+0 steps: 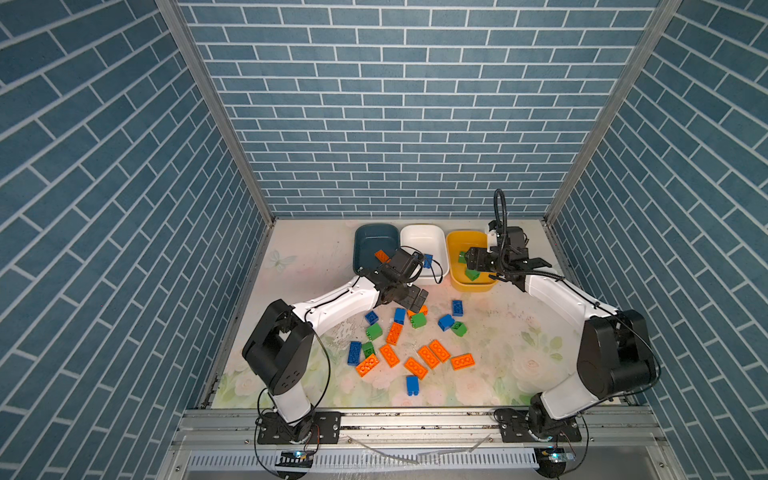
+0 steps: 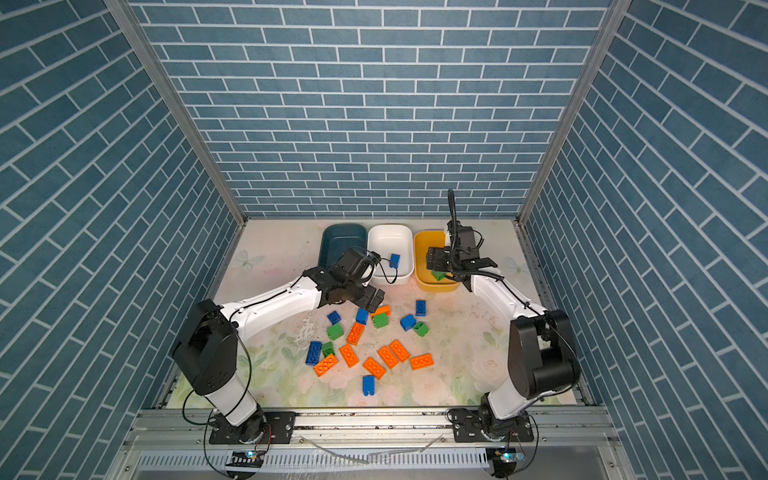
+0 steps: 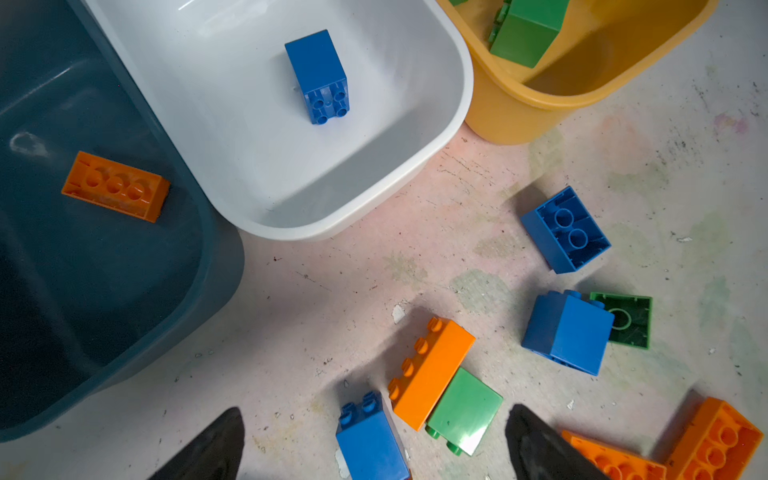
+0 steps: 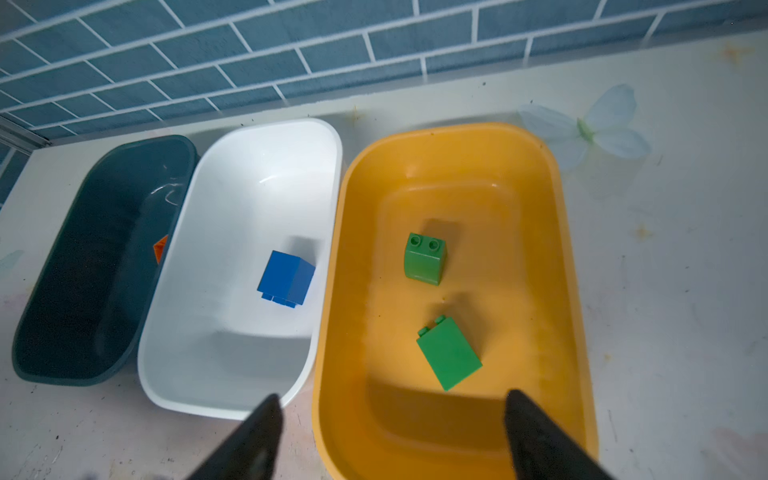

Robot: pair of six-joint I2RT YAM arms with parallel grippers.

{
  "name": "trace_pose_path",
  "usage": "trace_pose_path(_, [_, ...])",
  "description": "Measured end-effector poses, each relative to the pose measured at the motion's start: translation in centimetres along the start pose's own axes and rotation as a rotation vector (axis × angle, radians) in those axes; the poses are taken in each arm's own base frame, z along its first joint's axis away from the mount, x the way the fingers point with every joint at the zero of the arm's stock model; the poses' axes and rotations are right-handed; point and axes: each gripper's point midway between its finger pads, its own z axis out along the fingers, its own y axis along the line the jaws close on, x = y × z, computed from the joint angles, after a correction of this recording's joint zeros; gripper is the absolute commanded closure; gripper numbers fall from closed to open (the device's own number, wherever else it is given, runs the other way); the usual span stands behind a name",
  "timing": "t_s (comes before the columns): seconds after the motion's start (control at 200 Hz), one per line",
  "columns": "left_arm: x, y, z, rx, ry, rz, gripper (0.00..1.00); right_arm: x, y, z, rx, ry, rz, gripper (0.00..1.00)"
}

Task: Sort the legos into containers by color
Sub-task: 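Release the green brick in the yellow tub while the left gripper lowers, then grasp an orange brick and carry it over the teal tub with the left gripper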

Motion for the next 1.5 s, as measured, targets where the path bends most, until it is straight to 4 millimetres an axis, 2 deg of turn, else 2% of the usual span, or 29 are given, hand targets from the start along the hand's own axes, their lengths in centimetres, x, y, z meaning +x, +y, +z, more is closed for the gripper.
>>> trace_pose_path(0.065, [0.3, -0.2, 0.3, 0.012, 0.02, 0.013, 0.01, -0.3, -0.1, -1.3, 0.001, -0.044, 0.023, 0.01])
trace_pose_path(0.205, [1.1, -0.6, 0.7, 0.036, 0.062, 0.043, 0.02, 0.3, -1.0, -3.3, 0.032, -0.106, 0.092, 0.01])
trace_pose_path(0.345, [1.4, -1.2, 0.9, 0.06, 0.089, 0.071, 0.04, 1.8, -2.3, -5.1, 0.064, -0.188, 0.132, 0.01])
trace_pose_path(0.505, [2.0, -2.0, 2.0, 0.077, 0.133, 0.104, 0.09, 3.5, -4.3, -6.9, 0.12, -0.286, 0.186, 0.01])
trace_pose_path(0.665, [2.6, -3.1, 3.5, 0.091, 0.184, 0.139, 0.14, 3.2, -5.7, -8.3, 0.168, -0.366, 0.232, 0.01])
trace_pose_path(0.935, [2.8, -3.9, 5.8, 0.098, 0.254, 0.197, 0.27, 2.2, -5.8, -9.0, 0.17, -0.421, 0.239, 0.01])
trace_pose_path(1.3, [2.5, -4.1, 7.6, 0.103, 0.289, 0.214, 0.38, 2.3, -5.2, -8.7, 0.134, -0.405, 0.222, 0.01])
trace_pose_path(1.5, [3.1, -4.1, 8.5, 0.102, 0.312, 0.217, 0.47, 2.9, -5.1, -8.2, 0.13, -0.37, 0.217, 0.01])
